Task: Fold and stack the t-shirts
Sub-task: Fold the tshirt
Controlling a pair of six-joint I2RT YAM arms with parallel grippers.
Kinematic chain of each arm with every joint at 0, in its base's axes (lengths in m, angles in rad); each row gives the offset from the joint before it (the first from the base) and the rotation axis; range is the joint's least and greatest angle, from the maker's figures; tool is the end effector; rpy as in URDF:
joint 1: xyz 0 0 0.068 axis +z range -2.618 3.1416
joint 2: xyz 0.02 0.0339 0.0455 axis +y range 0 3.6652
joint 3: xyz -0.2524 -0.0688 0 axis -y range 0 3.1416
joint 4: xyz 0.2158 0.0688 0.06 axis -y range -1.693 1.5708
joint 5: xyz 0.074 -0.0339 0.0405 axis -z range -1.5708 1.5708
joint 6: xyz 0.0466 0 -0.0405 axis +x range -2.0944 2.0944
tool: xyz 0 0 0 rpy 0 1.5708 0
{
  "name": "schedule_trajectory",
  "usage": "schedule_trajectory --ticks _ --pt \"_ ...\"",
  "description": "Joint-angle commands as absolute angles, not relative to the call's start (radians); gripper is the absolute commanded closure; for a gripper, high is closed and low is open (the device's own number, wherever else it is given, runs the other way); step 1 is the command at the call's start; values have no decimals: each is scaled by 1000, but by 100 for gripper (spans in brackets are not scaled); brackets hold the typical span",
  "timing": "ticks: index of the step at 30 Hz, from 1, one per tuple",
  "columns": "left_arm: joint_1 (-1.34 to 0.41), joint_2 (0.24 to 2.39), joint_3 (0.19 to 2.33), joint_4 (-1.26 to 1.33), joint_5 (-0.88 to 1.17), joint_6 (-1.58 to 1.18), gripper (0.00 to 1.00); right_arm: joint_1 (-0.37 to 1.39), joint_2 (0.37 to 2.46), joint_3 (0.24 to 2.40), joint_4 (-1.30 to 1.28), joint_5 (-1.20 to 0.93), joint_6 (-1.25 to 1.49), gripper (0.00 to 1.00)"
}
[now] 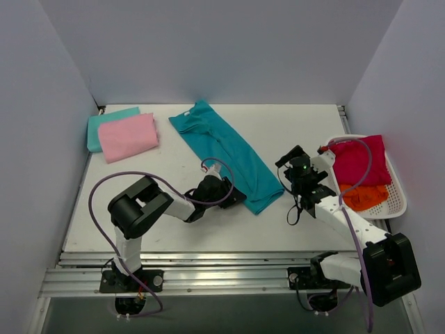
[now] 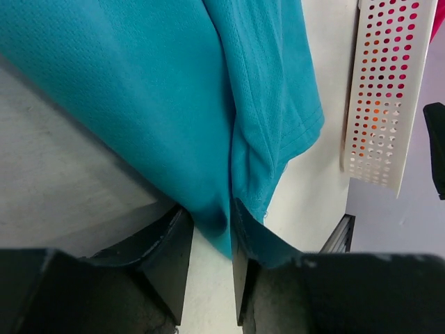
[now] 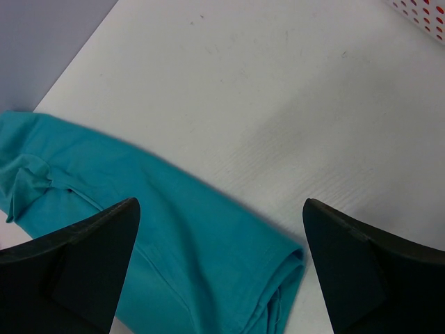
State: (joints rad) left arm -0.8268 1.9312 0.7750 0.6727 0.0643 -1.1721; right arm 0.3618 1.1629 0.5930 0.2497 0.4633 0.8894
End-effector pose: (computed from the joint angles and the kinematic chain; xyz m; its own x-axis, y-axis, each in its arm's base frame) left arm 0.2399 -0.2651 0.1203 -0.8344 -0.4515 -0.3162 0.0099 0.5613 -0.8275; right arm 0.2353 0.0668 0.2429 -0.1232 0.6963 -0.7071 0.2791 0.7081 0.6486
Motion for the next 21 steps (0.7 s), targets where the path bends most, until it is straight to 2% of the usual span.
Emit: schedule_trajectory --ticks 1,4,5,6,7,8,11,17,21 --pt "-816 1968 784 722 86 -1160 64 373 1166 589 239 512 897 0" --pt "-810 1999 793 736 97 -1152 74 373 1169 586 238 514 899 0" --pt "-808 2006 795 738 97 -1141 83 374 1167 587 236 514 899 0" --pt "-804 2006 795 736 95 -1137 87 376 1167 586 236 515 900 0" --pt "-789 2002 782 727 94 -1131 95 377 1167 584 236 512 902 0" --pt "-775 1984 769 726 94 -1123 97 385 1167 581 238 508 903 0" --pt "-703 1898 678 704 72 -1095 98 414 1166 572 245 489 919 0" --pt "-556 1729 539 603 41 -1020 98 655 1209 535 281 509 976 0" --pt "-534 1664 485 563 9 -999 98 803 1302 512 357 503 1034 1"
